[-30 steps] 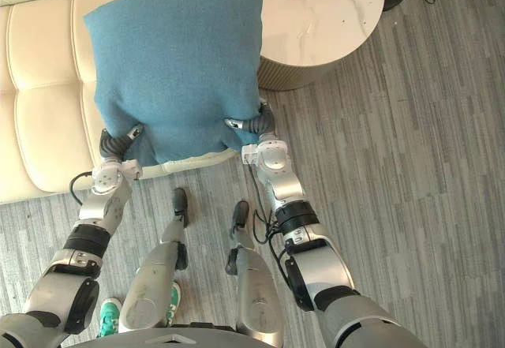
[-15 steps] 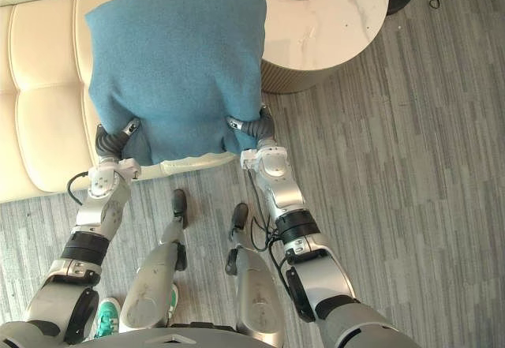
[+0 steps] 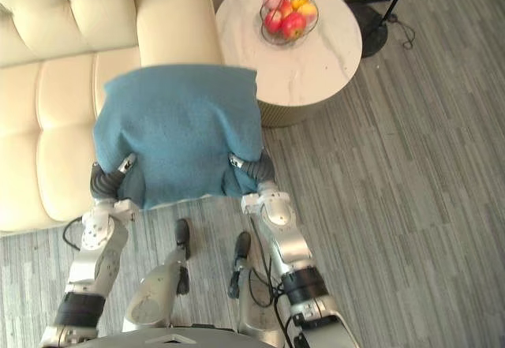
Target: Pick up cushions and gather them together orderly.
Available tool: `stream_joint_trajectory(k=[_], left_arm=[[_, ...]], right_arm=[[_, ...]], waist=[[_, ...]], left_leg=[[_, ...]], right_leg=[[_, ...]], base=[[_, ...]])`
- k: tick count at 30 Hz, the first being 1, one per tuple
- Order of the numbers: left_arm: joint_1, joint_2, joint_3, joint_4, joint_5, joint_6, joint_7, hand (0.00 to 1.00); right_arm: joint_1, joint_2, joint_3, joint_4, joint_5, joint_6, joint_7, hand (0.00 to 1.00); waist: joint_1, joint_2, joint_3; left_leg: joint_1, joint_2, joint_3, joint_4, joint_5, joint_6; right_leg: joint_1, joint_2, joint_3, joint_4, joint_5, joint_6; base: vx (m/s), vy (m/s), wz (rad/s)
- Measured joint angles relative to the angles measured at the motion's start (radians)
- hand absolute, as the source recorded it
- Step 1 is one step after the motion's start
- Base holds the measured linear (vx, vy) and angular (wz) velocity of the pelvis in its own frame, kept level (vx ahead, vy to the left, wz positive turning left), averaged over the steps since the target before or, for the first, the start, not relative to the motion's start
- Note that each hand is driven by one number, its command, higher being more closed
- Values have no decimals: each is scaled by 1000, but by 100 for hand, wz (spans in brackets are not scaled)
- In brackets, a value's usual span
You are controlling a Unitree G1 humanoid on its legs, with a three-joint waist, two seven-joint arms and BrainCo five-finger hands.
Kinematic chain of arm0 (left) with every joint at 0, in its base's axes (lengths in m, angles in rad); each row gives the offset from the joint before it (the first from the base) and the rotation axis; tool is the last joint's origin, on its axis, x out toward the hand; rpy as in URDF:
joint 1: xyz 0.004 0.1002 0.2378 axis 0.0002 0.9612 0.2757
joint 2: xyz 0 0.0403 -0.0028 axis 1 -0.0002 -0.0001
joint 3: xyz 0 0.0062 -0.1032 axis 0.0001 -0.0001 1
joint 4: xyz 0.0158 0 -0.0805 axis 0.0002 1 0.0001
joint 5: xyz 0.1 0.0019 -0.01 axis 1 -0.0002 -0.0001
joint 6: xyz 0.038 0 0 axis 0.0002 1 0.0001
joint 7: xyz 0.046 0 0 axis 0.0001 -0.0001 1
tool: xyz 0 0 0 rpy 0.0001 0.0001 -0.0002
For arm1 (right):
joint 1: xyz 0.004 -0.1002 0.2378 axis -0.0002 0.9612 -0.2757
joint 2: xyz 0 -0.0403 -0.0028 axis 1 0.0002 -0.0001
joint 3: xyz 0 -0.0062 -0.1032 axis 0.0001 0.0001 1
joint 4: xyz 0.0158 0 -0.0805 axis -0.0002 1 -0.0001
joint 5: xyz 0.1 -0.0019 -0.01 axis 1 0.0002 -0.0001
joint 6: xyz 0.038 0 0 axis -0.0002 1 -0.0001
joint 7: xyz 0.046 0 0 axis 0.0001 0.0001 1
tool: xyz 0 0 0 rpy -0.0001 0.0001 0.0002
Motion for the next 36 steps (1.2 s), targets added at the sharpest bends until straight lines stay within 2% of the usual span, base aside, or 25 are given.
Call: stream_joint_trajectory(k=[3,4,7,10,12,15,18,20,21,22,23,24,25,27,28,29,31,32,33,36], left_arm=[[60,-19,-6,-60,32,4,-19,100],[98,-19,-13,-110,66,7,-31,100],[126,-21,-13,-149,66,7,-39,100],[160,-28,-13,-171,68,7,-39,100],[194,-34,-16,-219,73,7,-39,100],[247,-44,-21,-271,86,6,-38,100],[263,-48,-23,-288,82,6,-37,100],[270,-47,-26,-307,62,6,-35,100],[270,-48,-29,-308,58,4,-33,100],[271,-48,-34,-308,52,2,-30,100],[265,-50,-44,-303,41,0,-29,100],[261,-48,-48,-300,41,-1,-30,100],[257,-57,-54,-286,34,-4,-29,100],[254,-60,-55,-262,25,-7,-30,100],[254,-64,-56,-255,25,-7,-30,100],[248,-65,-60,-247,25,-8,-30,100],[212,-51,-69,-213,23,-9,-30,100],[187,-40,-72,-196,22,-9,-30,100],[168,-35,-73,-185,18,-9,-31,100],[168,-30,-75,-178,15,-9,-33,100]], right_arm=[[60,6,-5,-15,-3,1,17,100],[118,10,-11,-76,-9,5,29,100],[148,28,-22,-128,-35,5,33,100],[166,44,-23,-160,-43,5,33,100],[188,46,-21,-208,-54,4,33,100],[213,51,-15,-246,-103,3,33,100],[213,68,-11,-248,-120,2,31,100],[222,71,8,-275,-120,3,22,100],[234,73,8,-301,-120,3,21,100],[252,73,8,-347,-120,2,21,100],[247,72,0,-389,-122,-9,16,100],[239,70,-3,-393,-122,-17,9,100],[214,68,-4,-392,-125,-24,-8,100],[215,60,-4,-391,-131,-24,-16,100],[222,40,-5,-390,-131,-24,-16,100],[222,30,-10,-388,-131,-24,-15,100],[219,44,-36,-356,-132,-24,-15,100],[218,47,-47,-342,-136,-24,-15,100],[217,44,-57,-338,-142,-24,-14,100],[215,52,-65,-308,-151,-23,-13,100]], waist=[[-10,20,-27],[-15,28,-53],[-18,30,-60],[-16,32,-104],[-17,35,-118],[-2,45,-170],[10,68,-195],[10,71,-196],[9,71,-196],[7,70,-199],[-6,55,-205],[-4,52,-204],[10,53,-205],[7,54,-206],[5,75,-218],[1,86,-226],[-20,58,-235],[-27,41,-237],[-35,33,-237],[-25,26,-239]], left_leg=[[47,-7,-4,0,-8,2],[66,-10,-17,0,-13,2],[86,-11,-29,0,-14,1],[93,-11,-53,-6,-20,-6],[106,-12,-86,-6,-19,-8],[105,-12,-125,-6,-15,-11],[92,-13,-181,-6,5,-8],[79,-15,-239,-6,13,-24],[73,-17,-242,-6,3,-12],[57,-10,-200,-6,-28,22],[27,1,-53,24,-92,88],[3,22,12,54,-111,93],[-40,64,144,132,-124,81],[-52,105,181,255,-128,77],[-26,151,188,280,-81,89],[-17,151,168,254,-84,35],[-3,98,172,168,-84,41],[6,91,232,140,-90,38],[7,72,253,117,-85,39],[6,24,258,96,-59,51]], right_leg=[[50,-6,-5,4,-12,7],[67,-7,-9,18,-26,8],[88,-8,-17,32,-37,8],[110,-5,-38,26,-45,6],[152,-3,-68,1,-45,5],[180,1,-105,-19,-47,3],[196,12,-156,-11,-58,0],[199,8,-227,53,-104,-5],[199,3,-253,71,-117,-5],[199,-6,-308,88,-129,-5],[191,-44,-371,82,-128,-8],[184,-57,-388,85,-127,-10],[165,-87,-416,109,-129,-13],[177,-121,-441,129,-129,-12],[191,-124,-442,152,-134,3],[190,-127,-442,167,-139,13],[186,-167,-438,169,-128,33],[189,-175,-438,149,-106,51],[203,-182,-429,109,-82,60],[223,-217,-434,70,-54,94]], base=[[71,17,9],[39,16,16],[18,7,16],[5,-4,27],[29,-13,43],[39,-19,42],[14,-58,54],[-75,-89,88],[-71,-60,107],[-38,-9,150],[-29,29,146],[-20,72,123],[8,97,70],[27,133,55],[21,182,37],[13,261,52],[-15,221,66],[10,222,86],[24,262,76],[24,238,40]])
